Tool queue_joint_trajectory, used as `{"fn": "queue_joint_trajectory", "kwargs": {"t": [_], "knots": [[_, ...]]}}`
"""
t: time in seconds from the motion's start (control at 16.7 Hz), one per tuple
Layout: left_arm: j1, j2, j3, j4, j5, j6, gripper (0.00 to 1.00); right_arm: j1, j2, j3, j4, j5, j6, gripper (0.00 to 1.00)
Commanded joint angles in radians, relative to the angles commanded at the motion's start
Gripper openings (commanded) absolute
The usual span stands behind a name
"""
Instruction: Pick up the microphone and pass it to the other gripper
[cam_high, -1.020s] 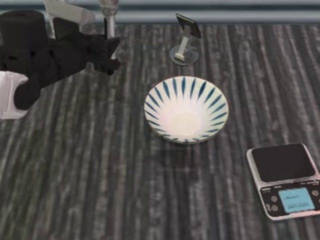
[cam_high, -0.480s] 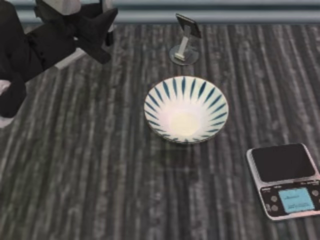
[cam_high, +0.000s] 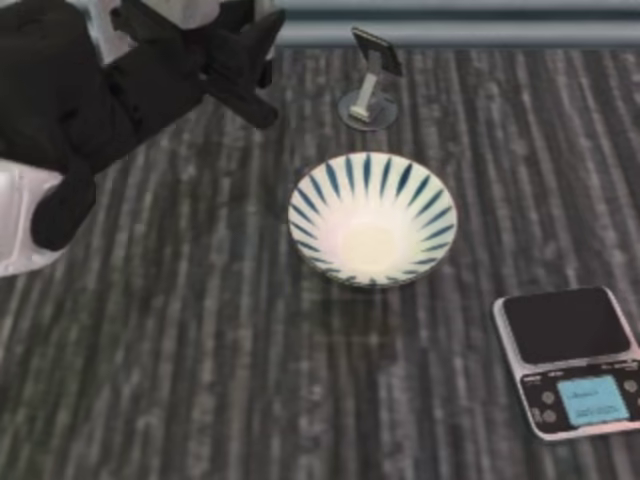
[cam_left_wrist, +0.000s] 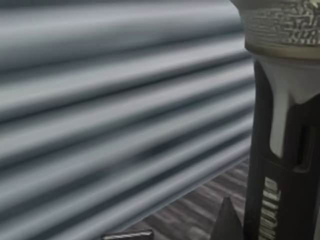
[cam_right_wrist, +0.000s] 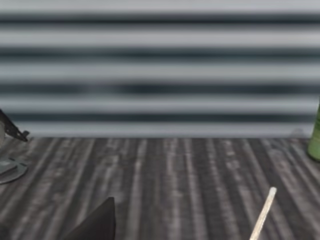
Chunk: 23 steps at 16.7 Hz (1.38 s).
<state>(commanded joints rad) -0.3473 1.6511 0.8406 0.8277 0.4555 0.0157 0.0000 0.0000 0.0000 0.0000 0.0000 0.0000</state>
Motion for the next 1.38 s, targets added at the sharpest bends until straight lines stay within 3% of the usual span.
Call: {"fn": "queue_joint_trajectory", "kwargs": {"t": [0.3,0.42,1.2,1.38], "knots": [[-0.215,-0.106,-0.025,-0.046,-0.233,-0.007,0.00,0.000,0.000,0.000,0.000,0.000,0.000,1.00],[-0.270,-0.134,-0.031,-0.058,-0.289,-0.009,0.00,0.000,0.000,0.000,0.000,0.000,0.000,1.00],[-0.284,-0.142,-0.033,-0.062,-0.303,-0.009,0.00,0.001,0.001,0.001,0.001,-0.001,0.000,1.00],[-0.284,-0.142,-0.033,-0.062,-0.303,-0.009,0.00,0.031,0.066,0.059,0.028,-0.038,-0.002,1.00]]}}
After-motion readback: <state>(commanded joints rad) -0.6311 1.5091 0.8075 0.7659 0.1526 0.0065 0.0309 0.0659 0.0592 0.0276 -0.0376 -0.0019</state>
